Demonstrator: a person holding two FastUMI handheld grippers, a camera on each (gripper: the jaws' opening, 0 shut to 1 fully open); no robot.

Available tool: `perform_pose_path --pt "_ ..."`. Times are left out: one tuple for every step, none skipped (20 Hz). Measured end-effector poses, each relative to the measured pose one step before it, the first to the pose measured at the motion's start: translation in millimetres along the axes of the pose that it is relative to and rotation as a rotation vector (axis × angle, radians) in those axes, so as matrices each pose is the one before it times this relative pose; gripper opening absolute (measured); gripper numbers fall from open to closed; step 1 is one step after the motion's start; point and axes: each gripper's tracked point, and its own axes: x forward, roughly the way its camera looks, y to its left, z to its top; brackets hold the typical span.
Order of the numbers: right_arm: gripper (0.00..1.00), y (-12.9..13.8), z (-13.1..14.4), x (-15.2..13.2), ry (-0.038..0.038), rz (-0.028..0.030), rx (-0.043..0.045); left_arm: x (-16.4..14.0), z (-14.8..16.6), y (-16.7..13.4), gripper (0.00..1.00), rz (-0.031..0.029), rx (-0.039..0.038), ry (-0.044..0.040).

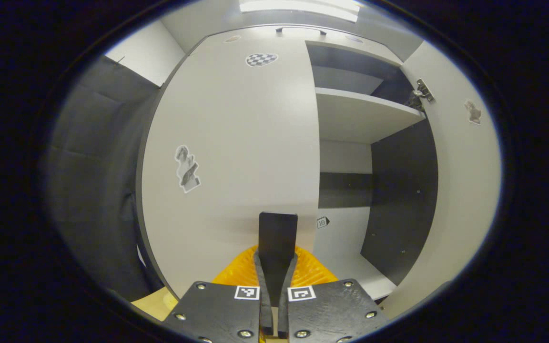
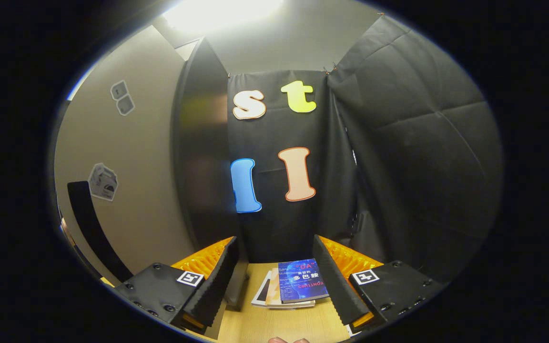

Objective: Open the right door of the double-door shoe cabinet with the right hand, and open the left door with the left hand.

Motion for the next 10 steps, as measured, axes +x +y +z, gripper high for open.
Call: perform_pose_path --pt "0.97 3.23 1.91 -5.58 -0.00533 -0.01034 0.00578 -1.81 0.60 0.46 0.07 -0.00902 -0.00529 0.00213" --pt "0.97 3.65 3.54 -5.55 -0.00553 -0.01024 0.00640 -2.58 0.63 0.11 0.07 -0.01231 -0.00191 0.00490" --pt "0.97 4.25 3.31 -6.78 -0.00657 -0.00764 0.00447 -3.38 0.10 0.91 0.06 -0.01338 0.00073 0.00466" --pt "0.97 4.46 4.13 -6.55 -0.01059 -0.00948 0.00127 -4.27 0.57 0.86 0.07 -0.01457 0.00172 0.00320" --pt "0.97 4.19 3.13 -5.67 -0.00932 -0.01245 -0.00097 -5.19 1.45 0.11 0.07 -0.01636 0.00189 0.00106" --pt "0.97 4.75 2.30 -5.20 -0.00234 -0.00964 -0.00353 -4.70 1.33 1.16 0.07 -0.01792 0.00119 0.00168" --pt "0.97 4.50 -0.44 -5.71 0.00106 -0.01346 -0.00602 -5.55 -1.11 0.77 0.07 -0.01701 -0.00008 0.00381" --pt "0.97 4.24 1.24 -5.19 -0.00177 -0.01323 -0.00953 -4.11 1.05 2.84 0.07 -0.01543 -0.00297 0.00401" --pt "0.97 4.60 2.55 -5.25 -0.00327 -0.01298 -0.00893 -4.36 0.24 1.43 0.07 -0.01238 -0.00365 0.00530" --pt "0.97 4.48 2.32 -6.08 -0.00166 -0.00976 -0.00585 -5.45 0.40 2.20 0.07 -0.01143 -0.00156 0.00804"
